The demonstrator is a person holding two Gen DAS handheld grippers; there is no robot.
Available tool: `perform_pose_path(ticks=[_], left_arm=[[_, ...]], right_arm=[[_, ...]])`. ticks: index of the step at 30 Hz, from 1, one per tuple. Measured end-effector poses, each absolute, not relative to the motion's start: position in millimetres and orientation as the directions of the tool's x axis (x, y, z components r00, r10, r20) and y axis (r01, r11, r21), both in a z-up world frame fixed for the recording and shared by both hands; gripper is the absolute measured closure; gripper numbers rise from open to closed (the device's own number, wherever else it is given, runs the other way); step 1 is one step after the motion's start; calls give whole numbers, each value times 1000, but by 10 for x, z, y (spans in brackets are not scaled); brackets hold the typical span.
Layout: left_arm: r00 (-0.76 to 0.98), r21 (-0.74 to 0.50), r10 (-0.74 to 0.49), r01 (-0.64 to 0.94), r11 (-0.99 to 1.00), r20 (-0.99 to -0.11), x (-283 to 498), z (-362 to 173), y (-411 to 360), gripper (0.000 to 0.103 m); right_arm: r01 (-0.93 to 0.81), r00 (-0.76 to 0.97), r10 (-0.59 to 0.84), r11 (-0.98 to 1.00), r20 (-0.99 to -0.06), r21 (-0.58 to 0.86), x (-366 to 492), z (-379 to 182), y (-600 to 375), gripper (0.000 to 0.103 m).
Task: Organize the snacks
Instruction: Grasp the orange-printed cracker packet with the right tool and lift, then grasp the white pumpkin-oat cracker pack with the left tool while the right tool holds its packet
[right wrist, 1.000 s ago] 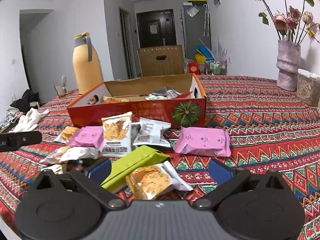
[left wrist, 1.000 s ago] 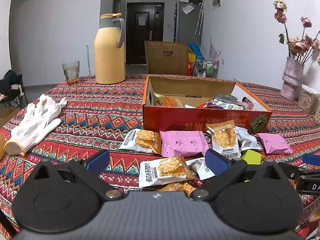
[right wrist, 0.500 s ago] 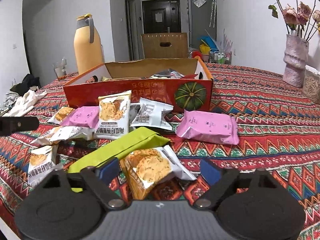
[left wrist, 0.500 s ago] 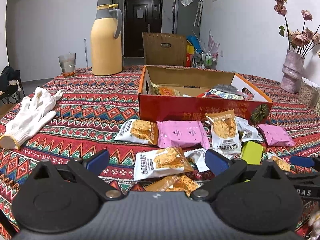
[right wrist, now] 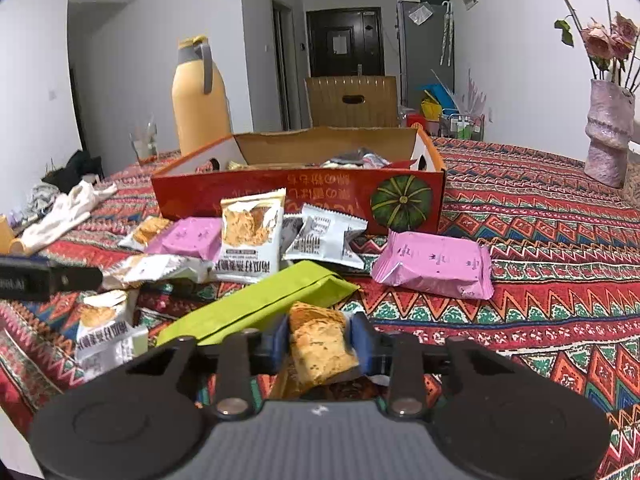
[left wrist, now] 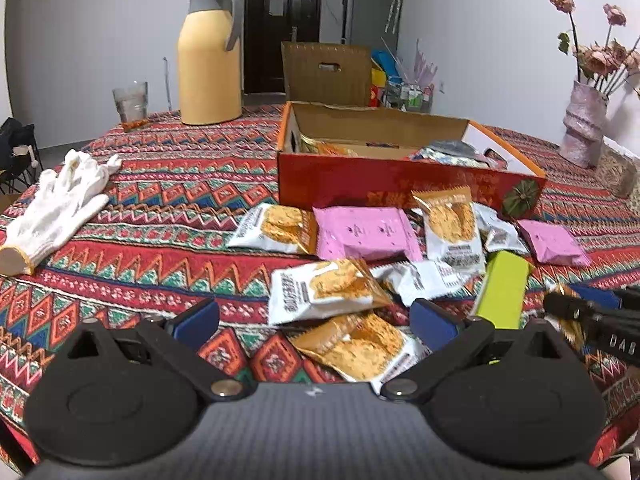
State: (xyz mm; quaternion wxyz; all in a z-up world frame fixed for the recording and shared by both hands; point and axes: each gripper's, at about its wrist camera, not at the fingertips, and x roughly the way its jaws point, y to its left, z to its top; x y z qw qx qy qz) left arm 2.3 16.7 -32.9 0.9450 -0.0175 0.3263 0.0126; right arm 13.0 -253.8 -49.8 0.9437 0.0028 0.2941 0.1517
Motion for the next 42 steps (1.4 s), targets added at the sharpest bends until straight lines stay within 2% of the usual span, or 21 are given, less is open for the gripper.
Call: perform_pose_path(ticks=[8, 14, 25, 32, 34, 36, 38, 41, 42], left_arm=[[755, -15, 9, -26, 1000, -655, 107, -409, 43, 0], [715, 31, 63, -57, 998, -696, 168, -503, 3, 0], [715, 38, 89, -87, 995, -694, 85, -461, 251, 2], [718, 8, 60, -75, 997, -694, 174, -420, 160, 2], [702, 15, 66, -79, 997, -709, 211, -466, 129, 7], [679, 13, 59, -72, 997, -732, 244, -523, 129, 26], [674, 9, 56, -73, 997, -737, 231, -548, 159, 35], [679, -13, 35, -66, 998, -733, 187, -519, 227, 56], [681, -17, 33, -66, 998, -731, 174, -512, 248, 57]], right_arm=[[-269, 803, 283, 958, -525, 105, 71, -442, -2619, 74], [-262, 801, 277, 959, -531, 106, 56, -472, -2640, 73], [-265, 801, 281, 958, -529, 108, 11, -472, -2636, 73], [-263, 803, 279, 959, -526, 107, -9, -459, -2621, 73], [-262, 804, 277, 959, -526, 105, -17, -455, -2622, 73], [-260, 805, 275, 960, -526, 103, -23, -450, -2626, 73], [-259, 807, 273, 960, -524, 102, -32, -441, -2634, 73], [-257, 809, 269, 961, -523, 97, -37, -423, -2633, 73], [-257, 810, 269, 962, -522, 96, -40, -416, -2629, 73]])
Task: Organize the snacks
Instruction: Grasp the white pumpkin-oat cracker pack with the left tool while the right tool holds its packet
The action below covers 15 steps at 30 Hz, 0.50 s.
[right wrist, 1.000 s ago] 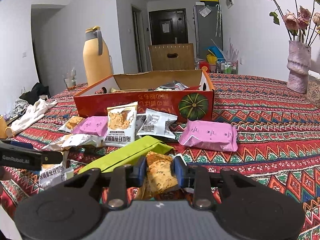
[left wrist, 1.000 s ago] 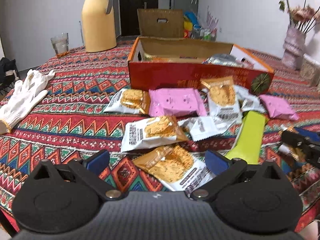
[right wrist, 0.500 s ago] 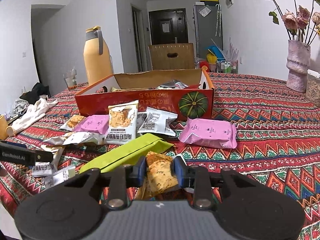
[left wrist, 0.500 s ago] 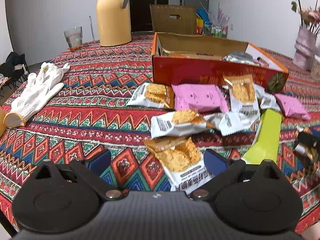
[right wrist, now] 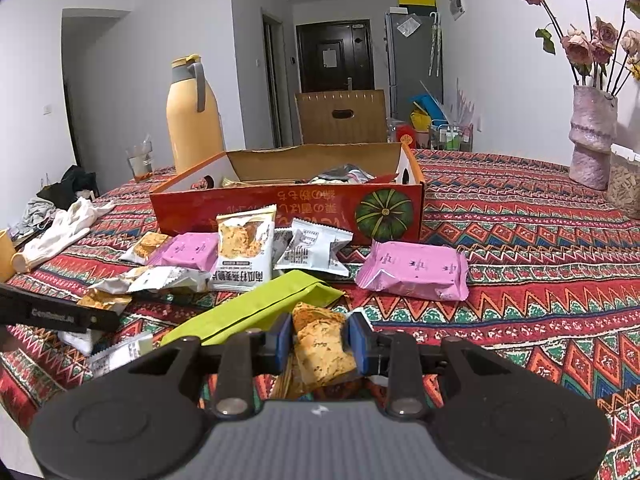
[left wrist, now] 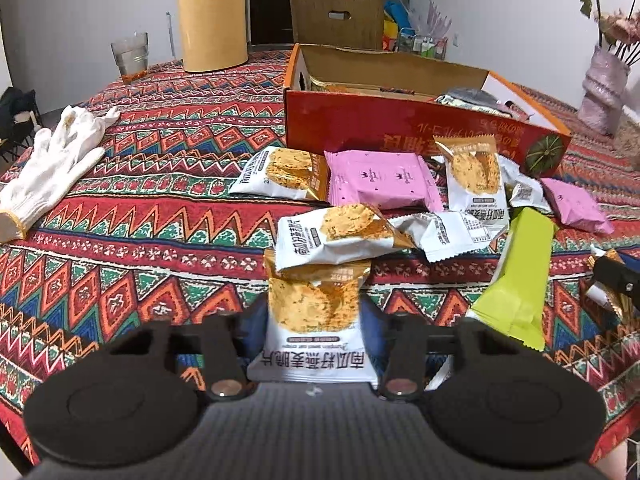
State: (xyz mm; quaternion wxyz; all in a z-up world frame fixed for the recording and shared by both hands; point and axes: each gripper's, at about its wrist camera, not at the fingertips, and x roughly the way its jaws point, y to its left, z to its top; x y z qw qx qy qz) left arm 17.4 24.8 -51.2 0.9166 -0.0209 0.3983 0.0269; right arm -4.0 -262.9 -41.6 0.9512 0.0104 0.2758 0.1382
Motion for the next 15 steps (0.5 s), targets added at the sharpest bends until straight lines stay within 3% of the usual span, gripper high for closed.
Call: perform_pose_path(ticks=[15], left_arm=[[771, -31, 9, -37, 999, -637, -33, -156, 332, 58]], right_arm=[[-244, 833, 239, 968, -498, 57, -108, -267, -2558, 73]])
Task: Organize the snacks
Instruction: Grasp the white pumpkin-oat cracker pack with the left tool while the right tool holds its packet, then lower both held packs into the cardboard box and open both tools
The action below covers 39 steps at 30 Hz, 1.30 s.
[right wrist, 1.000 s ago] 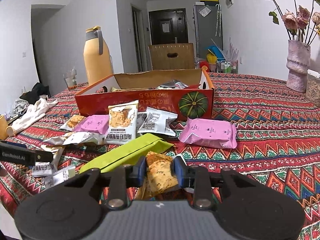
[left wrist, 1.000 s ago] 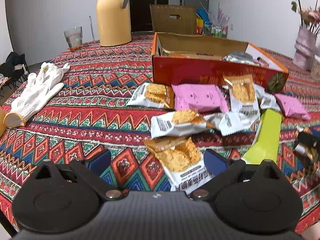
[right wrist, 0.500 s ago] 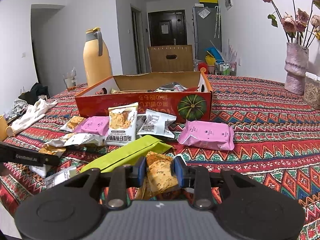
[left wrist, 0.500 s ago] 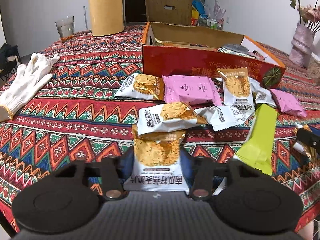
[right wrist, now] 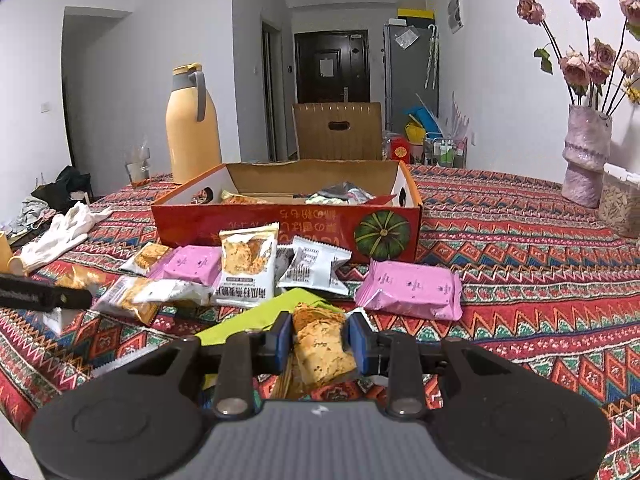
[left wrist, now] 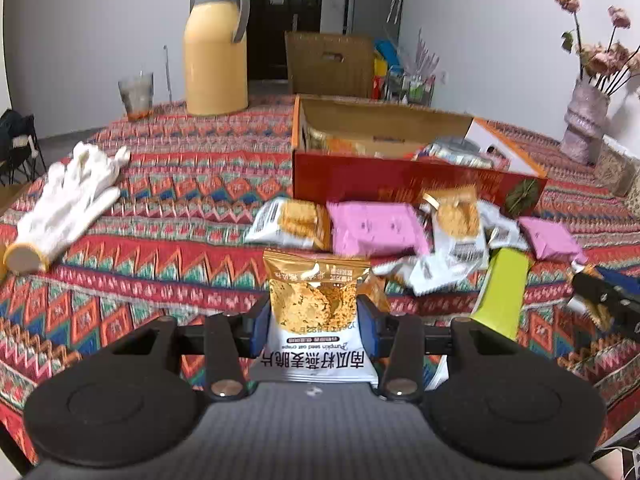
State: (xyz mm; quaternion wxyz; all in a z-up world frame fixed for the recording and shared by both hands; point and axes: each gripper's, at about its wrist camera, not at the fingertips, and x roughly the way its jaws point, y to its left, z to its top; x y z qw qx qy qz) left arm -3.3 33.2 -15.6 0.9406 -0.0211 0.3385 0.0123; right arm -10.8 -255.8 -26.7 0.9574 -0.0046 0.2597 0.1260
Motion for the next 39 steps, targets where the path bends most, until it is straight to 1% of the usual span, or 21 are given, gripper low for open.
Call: perform_pose_path(ticks=[8, 18, 27, 34, 39], left_arm=[[824, -20, 3, -17, 1000, -567, 114, 125, 279, 58], [862, -31, -4, -14, 999, -507, 523, 403, 196, 58], [872, -14, 3, -12, 1000, -489, 988, 535, 100, 58], [868, -36, 5, -26, 999, -496, 1384, 547, 51, 58], [862, -50, 17, -50, 997, -507, 1657, 459, -2, 58]], right_arm=[[-223, 852, 219, 974, -476, 48, 38, -162, -2544, 73], [-228, 881, 226, 973, -416, 46, 414, 93, -2506, 73], [-233, 896, 226, 972, -382, 28, 927, 286, -2424, 73], [-246, 893, 238, 969, -383, 28, 1363, 326, -2322, 73], [-247, 889, 245, 968, -387, 44, 1636, 285, -2265, 73]])
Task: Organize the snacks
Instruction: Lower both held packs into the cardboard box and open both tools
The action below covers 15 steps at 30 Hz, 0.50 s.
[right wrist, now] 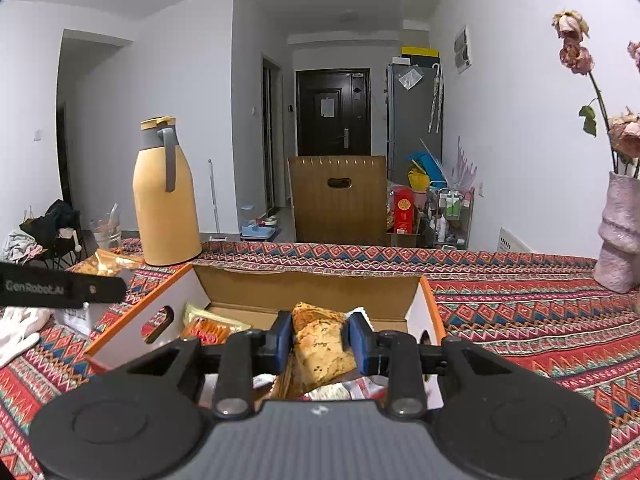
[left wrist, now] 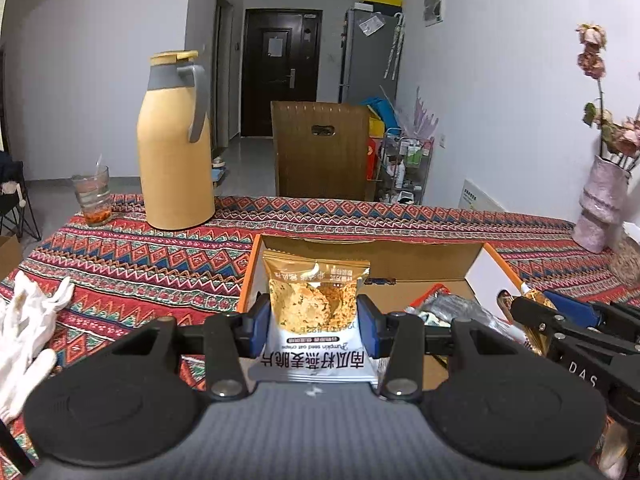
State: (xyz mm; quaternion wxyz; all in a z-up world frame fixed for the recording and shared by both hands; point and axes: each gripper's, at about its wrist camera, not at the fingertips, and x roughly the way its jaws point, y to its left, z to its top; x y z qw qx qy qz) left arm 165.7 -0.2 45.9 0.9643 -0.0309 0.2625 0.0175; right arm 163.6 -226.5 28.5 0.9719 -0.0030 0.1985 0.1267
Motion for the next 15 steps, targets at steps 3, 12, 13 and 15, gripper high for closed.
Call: perform_pose_path(ticks=[3, 12, 13, 15], left_arm=[[857, -57, 29, -68, 996, -515, 1789, 357, -12, 58], [837, -56, 28, -70, 996, -546, 1945, 118, 16, 58], [837, -59, 23, -66, 996, -546, 1944, 110, 15, 58], [839, -61, 17, -60, 996, -543, 1931, 99, 10, 57]], right_arm=[[-242, 889, 245, 969, -386, 57, 1777, 230, -2253, 73], [-248, 877, 254, 966, -407, 69, 1933, 35, -2232, 73], [-250, 875, 257, 966, -410, 71, 1940, 29, -2219, 73], [-249, 872, 256, 966, -417, 71, 1965, 8, -2202, 72]])
